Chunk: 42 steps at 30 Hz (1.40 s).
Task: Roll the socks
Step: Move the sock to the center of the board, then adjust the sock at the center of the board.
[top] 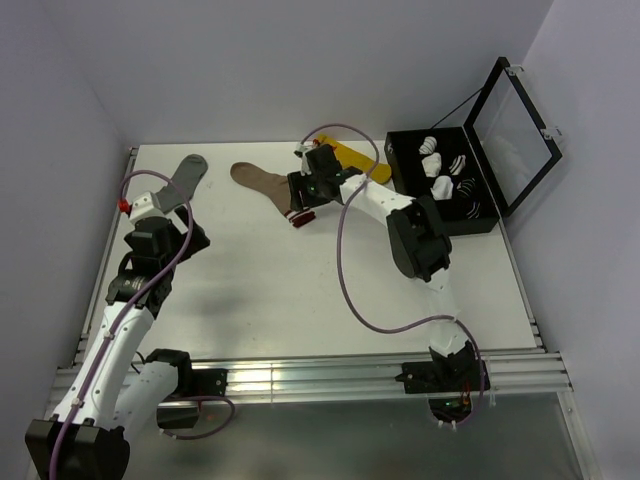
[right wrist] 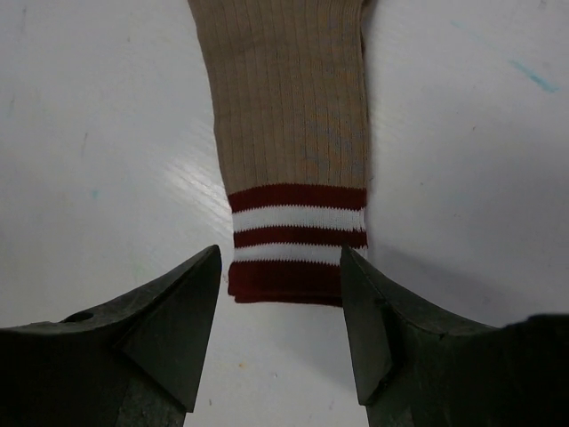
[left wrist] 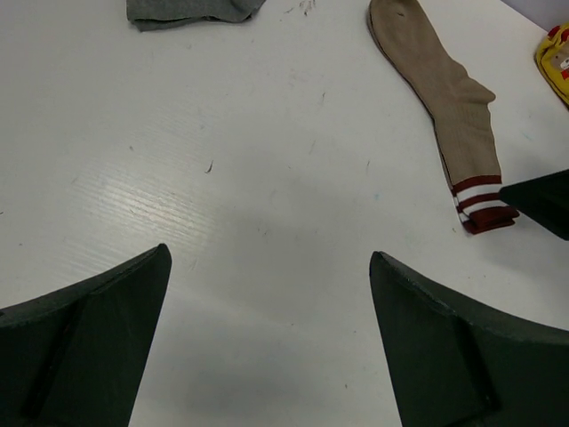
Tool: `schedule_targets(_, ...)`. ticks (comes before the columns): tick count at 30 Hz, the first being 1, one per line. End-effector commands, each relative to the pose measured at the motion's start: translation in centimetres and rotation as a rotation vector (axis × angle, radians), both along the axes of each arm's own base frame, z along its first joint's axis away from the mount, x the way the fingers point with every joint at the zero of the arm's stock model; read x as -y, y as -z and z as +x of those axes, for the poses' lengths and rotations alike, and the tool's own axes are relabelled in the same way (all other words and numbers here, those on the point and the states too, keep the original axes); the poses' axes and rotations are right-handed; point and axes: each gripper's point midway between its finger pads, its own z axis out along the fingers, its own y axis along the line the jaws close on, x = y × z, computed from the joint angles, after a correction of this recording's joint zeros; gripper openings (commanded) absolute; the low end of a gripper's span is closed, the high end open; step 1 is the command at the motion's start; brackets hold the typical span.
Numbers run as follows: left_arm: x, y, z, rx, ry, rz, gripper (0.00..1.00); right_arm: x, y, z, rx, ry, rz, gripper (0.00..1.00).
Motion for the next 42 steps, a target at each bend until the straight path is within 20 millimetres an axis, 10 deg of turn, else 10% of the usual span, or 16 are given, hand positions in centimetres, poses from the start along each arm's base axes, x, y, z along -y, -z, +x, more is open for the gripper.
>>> schedule_targets(1,0.4,-1.5,0.5,0.038,0.024,-0.007,0.99,-1.9,-0.4,0.3,0.014,-0.036,-0.003,0.63)
schedule_targets(11,1.8,-1.7,0.6,0.066,0.11,-0.03,0.99,-0.3,6.2,-8.7,-0.178,-0.001,-0.119,0.61)
schedule_targets(17,3.7,-2.0,0.8,0.095,0.215,-0.065,0.99,2.0,5.7,-13.6,-0.242,0.04,-0.116,0.6)
schedule_targets(22,4.6,-1.4,1.0,0.063,0.259,-0.079,0.99,-1.0,1.9,-16.9,-0.207,-0.063,-0.05,0.6)
schedule_targets(29,5.8,-0.9,1.5,0.034,0.274,-0.166,0.99,-0.8,-1.9,-18.3,-0.062,-0.152,-0.081,0.61)
schedule_targets(42,9.6,-0.1,4.3,-0.06,0.291,-0.226,0.99,-0.3,-1.5,-16.9,0.09,-0.317,-0.171,0.55)
